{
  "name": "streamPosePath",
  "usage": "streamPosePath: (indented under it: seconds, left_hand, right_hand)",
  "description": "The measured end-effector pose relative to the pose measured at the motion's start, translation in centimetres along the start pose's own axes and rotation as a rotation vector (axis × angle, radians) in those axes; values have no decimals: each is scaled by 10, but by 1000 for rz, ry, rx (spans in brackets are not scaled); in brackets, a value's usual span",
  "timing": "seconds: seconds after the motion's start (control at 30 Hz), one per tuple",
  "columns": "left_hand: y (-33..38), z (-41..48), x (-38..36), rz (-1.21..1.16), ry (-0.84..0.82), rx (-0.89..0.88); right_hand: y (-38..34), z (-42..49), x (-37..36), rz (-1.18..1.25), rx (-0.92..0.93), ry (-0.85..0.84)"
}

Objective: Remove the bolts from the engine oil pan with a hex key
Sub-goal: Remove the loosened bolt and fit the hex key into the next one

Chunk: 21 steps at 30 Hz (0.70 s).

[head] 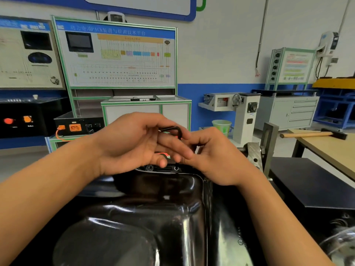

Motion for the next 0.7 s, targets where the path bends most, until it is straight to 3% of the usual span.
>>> streamPosePath:
  seconds: [0.07,0.17,0.3,0.43,0.7]
  left_hand:
    - [-2,0,1,17,-30,-20]
    - [-3,4,-1,183,67,-86]
    - [-1,5,-6,545,294,-246]
    - [-1,1,-6,821,325,-335]
    - [2,1,4,785,467,-436]
  right_hand:
    - [2,0,2,-1,-2,8]
    - [2,1,0,-18,20,11]
    - [0,1,-2,-1,34,-8]
    - [5,0,-1,5,6,-10]
    - [7,-1,-1,-7,-7,34]
Point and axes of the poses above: each hand's wrist, its own z-axis towards the middle knuckle, its own x-axis out of the back of the hand, y = z × x, the point moved 3 cm from there along z, towards the middle knuckle, and after that the axes turned 5 degrees about x, right-handed, at the moved point
